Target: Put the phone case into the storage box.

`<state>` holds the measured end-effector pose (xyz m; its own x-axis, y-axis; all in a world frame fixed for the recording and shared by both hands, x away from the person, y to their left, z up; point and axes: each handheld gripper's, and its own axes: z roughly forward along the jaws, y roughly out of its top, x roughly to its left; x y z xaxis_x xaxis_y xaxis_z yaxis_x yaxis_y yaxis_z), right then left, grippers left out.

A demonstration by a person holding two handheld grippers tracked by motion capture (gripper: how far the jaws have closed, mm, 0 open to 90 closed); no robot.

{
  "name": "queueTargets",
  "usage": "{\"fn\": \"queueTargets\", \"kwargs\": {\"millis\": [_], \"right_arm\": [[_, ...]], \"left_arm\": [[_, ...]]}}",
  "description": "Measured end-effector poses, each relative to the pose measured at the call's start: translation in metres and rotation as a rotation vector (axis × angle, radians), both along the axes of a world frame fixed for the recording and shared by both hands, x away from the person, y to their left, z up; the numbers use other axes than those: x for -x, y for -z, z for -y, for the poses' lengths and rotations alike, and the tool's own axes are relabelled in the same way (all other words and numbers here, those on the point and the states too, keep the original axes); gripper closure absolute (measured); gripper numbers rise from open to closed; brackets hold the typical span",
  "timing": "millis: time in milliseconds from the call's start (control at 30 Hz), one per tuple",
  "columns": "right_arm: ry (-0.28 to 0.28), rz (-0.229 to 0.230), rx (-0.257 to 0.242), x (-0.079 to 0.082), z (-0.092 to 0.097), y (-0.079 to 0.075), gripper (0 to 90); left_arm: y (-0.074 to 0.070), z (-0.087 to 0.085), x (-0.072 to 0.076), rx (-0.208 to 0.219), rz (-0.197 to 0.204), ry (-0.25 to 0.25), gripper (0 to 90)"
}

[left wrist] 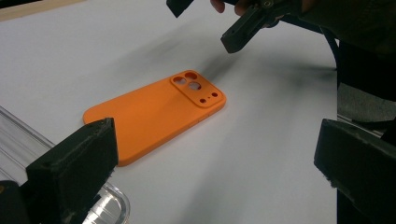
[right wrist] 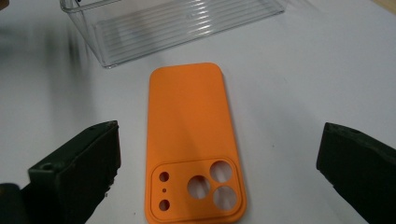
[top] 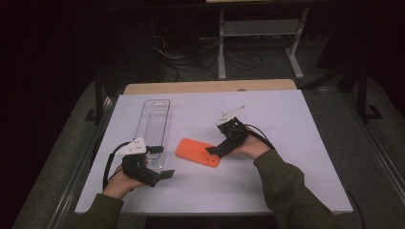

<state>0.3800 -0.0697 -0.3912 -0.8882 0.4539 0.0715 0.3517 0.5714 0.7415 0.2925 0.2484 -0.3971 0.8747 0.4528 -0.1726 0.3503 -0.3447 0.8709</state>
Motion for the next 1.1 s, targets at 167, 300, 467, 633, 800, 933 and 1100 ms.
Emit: {"fn": "queueTargets", "kwargs": {"millis": [167,300,467,633,800,933,1100], "right_arm": [[-0.012,-0.001,0.008,-0.003,-0.007,0.001,0.0],[-0.029,0.013,0.026,-0.005,-0.013,0.002,0.0],[-0.033,-0.001,0.037,-0.007,-0.020,0.002,0.0],[-0.042,-0.009,0.056,-0.009,-0.024,0.005,0.0],[-0.064,-0.013,0.095,-0.010,-0.028,0.010,0.0],[-0.090,0.001,0.126,-0.012,-0.030,0.015,0.0],[-0.100,-0.022,0.159,-0.012,-0.035,0.020,0.0]], "left_arm": [[0.000,0.000,0.000,0.003,0.000,0.000,0.0],[0.000,0.000,0.000,0.004,0.003,0.003,0.0],[0.000,0.001,0.000,0.006,0.004,0.005,0.0],[0.000,0.001,0.000,0.006,0.002,0.004,0.0],[0.000,0.001,0.000,0.007,0.002,0.005,0.0],[0.000,0.001,0.000,0.009,0.001,0.006,0.0],[0.000,0.001,0.001,0.011,-0.002,0.004,0.0]]}}
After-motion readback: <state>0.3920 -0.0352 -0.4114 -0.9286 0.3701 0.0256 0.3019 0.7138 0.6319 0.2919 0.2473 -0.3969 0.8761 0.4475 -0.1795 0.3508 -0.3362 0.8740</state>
